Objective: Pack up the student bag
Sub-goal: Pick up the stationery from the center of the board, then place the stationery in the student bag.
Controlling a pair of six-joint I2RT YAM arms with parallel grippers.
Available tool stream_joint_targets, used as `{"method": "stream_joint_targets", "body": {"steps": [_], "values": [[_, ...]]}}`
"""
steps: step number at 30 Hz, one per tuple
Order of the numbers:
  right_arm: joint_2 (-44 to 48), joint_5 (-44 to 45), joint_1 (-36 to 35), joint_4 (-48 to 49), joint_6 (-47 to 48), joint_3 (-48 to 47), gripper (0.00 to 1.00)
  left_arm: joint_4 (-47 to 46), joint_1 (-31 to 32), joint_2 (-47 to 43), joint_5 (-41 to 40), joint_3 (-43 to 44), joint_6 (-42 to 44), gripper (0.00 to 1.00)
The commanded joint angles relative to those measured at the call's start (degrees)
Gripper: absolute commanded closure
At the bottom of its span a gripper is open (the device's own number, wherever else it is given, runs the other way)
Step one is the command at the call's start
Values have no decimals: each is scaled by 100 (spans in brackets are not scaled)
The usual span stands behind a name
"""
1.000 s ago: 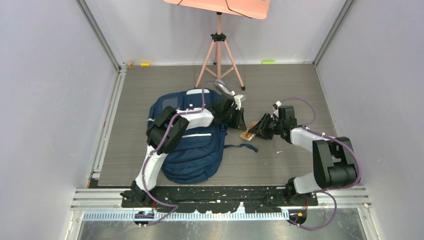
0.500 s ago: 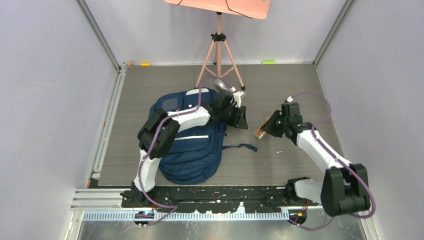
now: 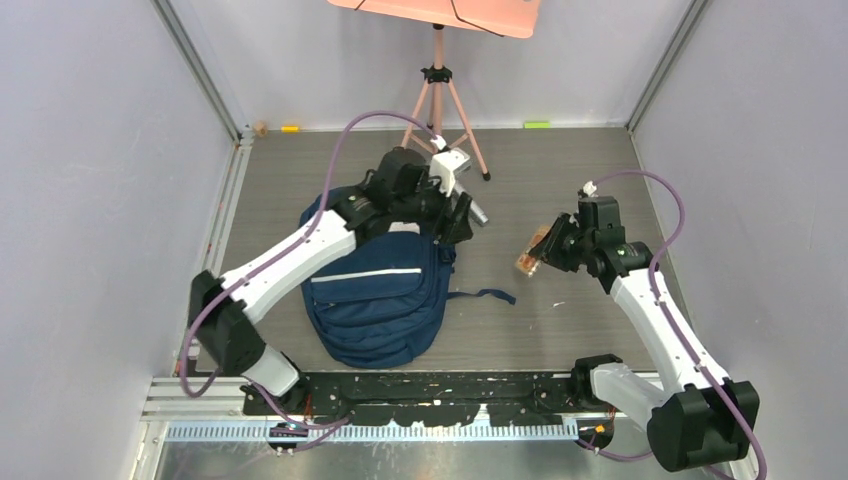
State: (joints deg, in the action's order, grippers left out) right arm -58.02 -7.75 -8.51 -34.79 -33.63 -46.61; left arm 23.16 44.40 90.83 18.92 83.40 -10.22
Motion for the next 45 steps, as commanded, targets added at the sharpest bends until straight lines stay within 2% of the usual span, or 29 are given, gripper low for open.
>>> {"method": "stream_joint_targets", "body": {"steps": [1,6,10,13,15,17,22,29,31,35,37,41,45], "values": [[232,-965,-32,-393,229,-528,100,1762,16,-786,-564,-221,966,29],[503,-1177,-164,-759,319,-623,99,2878,41,-1671,-827,-724,1471,29],[618,-1312,-300,-826,282,-571,100,3074,43,-2451,-1099,-1336,1611,23],[604,-1318,-414,-826,236,-523,100,3166,48,-2840,-1003,-1597,1557,20],[572,-1333,-504,-793,195,-520,100,3140,51,-2981,-1017,-1769,1556,19],[528,-1409,-596,-751,139,-542,100,3144,52,-3012,-1131,-1901,1595,13],[395,-1659,-916,-712,10,-725,100,3156,51,-2838,-2068,-2036,1595,20],[308,-1600,-1421,-591,-165,-753,100,2705,51,-3102,-2229,-2293,1678,18],[289,-1580,-1537,-513,-275,-738,99,2643,52,-3121,-2561,-2361,1674,25],[249,-1653,-1750,-360,-491,-760,100,2531,52,-3215,-3014,-2345,1654,47],[248,-1727,-1841,-232,-625,-762,99,2292,51,-3403,-3045,-2391,1669,53],[274,-1827,-2058,4,-922,-739,100,1735,58,-3792,-2968,-2515,1736,55],[318,-1840,-2384,327,-1271,-654,100,1693,55,-3721,-2816,-2542,1904,71]]}}
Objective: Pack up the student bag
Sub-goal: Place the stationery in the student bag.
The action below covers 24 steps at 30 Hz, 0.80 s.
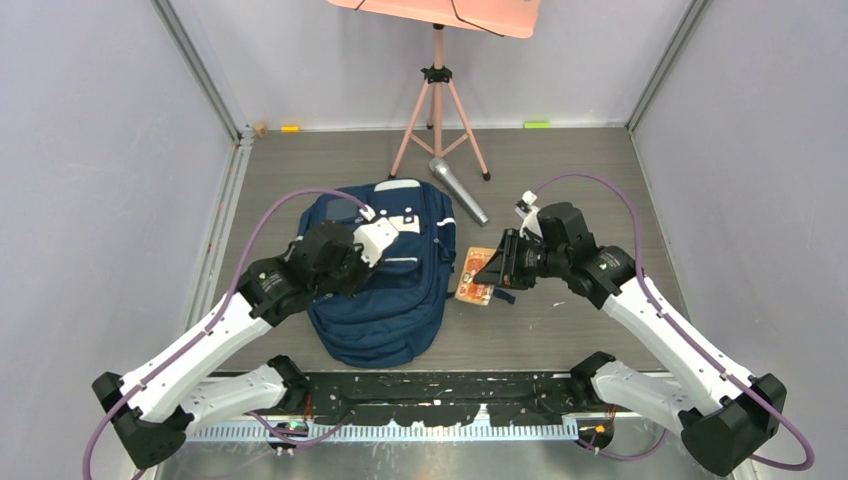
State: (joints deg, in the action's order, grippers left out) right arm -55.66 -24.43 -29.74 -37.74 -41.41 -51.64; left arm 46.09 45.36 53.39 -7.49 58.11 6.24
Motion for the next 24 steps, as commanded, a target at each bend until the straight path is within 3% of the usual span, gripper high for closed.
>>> {"method": "stream_joint_targets", "body": {"steps": [1,5,13,19,24], "values": [[88,-180,-402,793,-562,-122,100,-585,-44,93,-92,-9,297,77],[35,-133,-925,1307,-934,3,100,-732,-42,314,271,150,292,100],[-222,165,-1950,2223,-951,63,99,-1834,-20,809,1949,864,-321,100],[-286,723,-2288,2724,-1202,156,99,-2390,-1,1174,2566,1125,-830,100],[-67,1436,-2339,3496,-1670,610,100,-2485,-1,1075,2511,992,-890,100]]}}
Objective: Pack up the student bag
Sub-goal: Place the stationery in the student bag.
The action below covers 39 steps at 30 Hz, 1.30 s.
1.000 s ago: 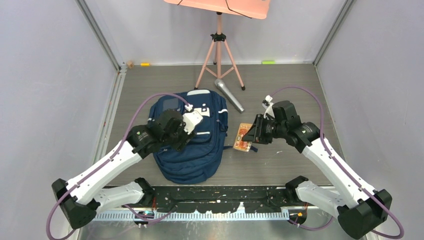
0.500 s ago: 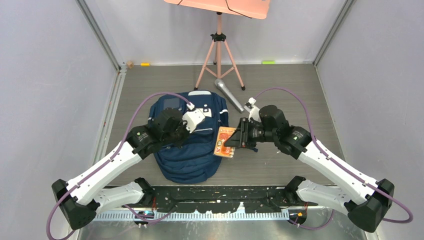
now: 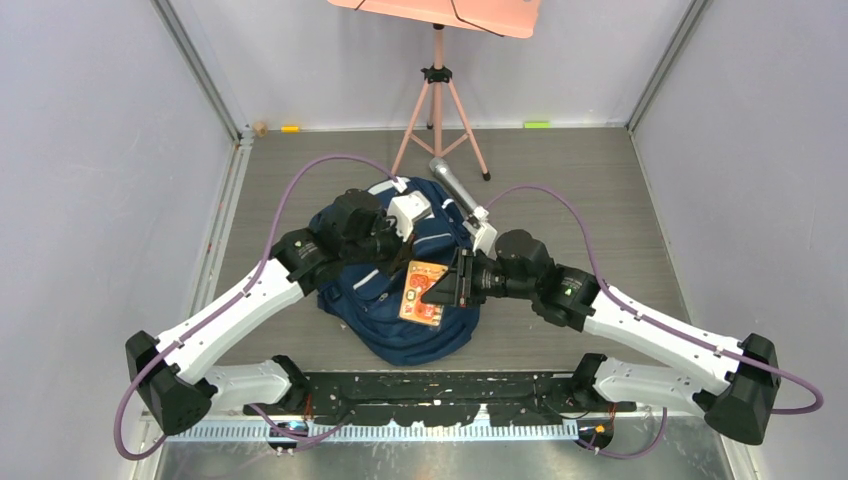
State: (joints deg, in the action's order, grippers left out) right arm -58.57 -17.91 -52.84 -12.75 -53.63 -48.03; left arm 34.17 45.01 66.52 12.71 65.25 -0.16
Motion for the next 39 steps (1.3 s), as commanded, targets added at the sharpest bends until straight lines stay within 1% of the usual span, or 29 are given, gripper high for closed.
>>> {"method": "stream_joint_targets", "body": {"steps": [1,5,10,12,16,21,24,31,36,39], "values": [[245,879,-27,1062,-553,334,100,-1311,36,-270,454,217,-229,100],[269,1437,-33,1245,-750,445,100,-1387,38,-355,460,50,-196,100],[225,2275,-33,1055,-1035,487,100,-1326,35,-322,517,35,-209,100],[195,2371,-33,1166,-1236,592,99,-1325,34,-354,337,4,-209,100],[63,2235,-82,1226,-1525,770,100,-1319,34,-448,-85,-33,-274,100],[6,2369,-318,1237,-1854,1120,100,-1369,36,-518,-197,-74,-339,100],[89,2554,-331,1240,-1926,1237,100,-1397,34,-537,-69,-96,-327,100],[53,3491,-332,1974,-1711,920,100,-1449,34,-504,204,-108,-368,100],[-483,4040,-332,2639,-1925,885,100,-1466,34,-498,314,-118,-394,100],[-860,4171,-349,3155,-2089,887,100,-1476,34,-484,328,-135,-405,100]]}}
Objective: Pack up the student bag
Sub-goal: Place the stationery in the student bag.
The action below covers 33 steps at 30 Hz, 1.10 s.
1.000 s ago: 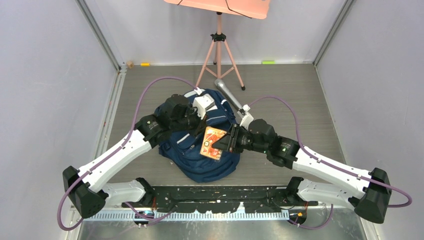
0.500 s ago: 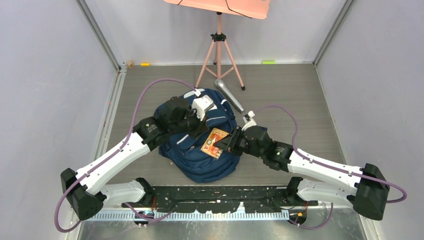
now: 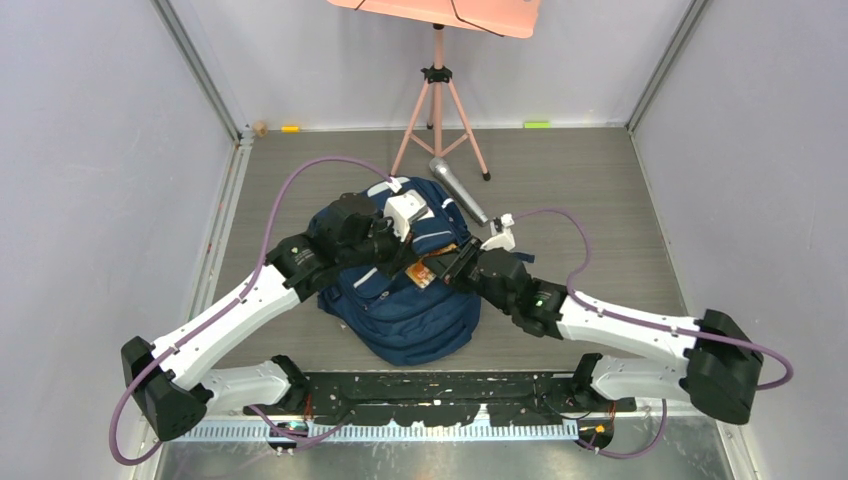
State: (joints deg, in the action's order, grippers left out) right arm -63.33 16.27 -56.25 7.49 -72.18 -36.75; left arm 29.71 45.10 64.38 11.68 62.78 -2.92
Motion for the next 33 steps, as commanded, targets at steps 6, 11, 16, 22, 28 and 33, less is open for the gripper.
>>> {"method": "stream_joint_targets", "body": {"steps": [6,11,16,22,28,33], "values": [[-1148,1414,-258,1572,-225,-342,100,-1055,25,-257,455,95,-130,100],[-1500,1846,-391,1221,182,-684,78,-1072,25,-222,503,102,-180,100],[-1492,1937,-408,490,364,-889,54,-1019,25,-209,487,169,-217,100],[-807,2079,-547,-552,398,-789,40,-852,17,-184,77,252,-287,100],[123,2193,-681,-1967,38,-569,38,-777,-6,-45,-32,341,-431,100],[947,2324,-841,-2652,162,-426,40,-773,-10,162,192,405,-560,100]]}}
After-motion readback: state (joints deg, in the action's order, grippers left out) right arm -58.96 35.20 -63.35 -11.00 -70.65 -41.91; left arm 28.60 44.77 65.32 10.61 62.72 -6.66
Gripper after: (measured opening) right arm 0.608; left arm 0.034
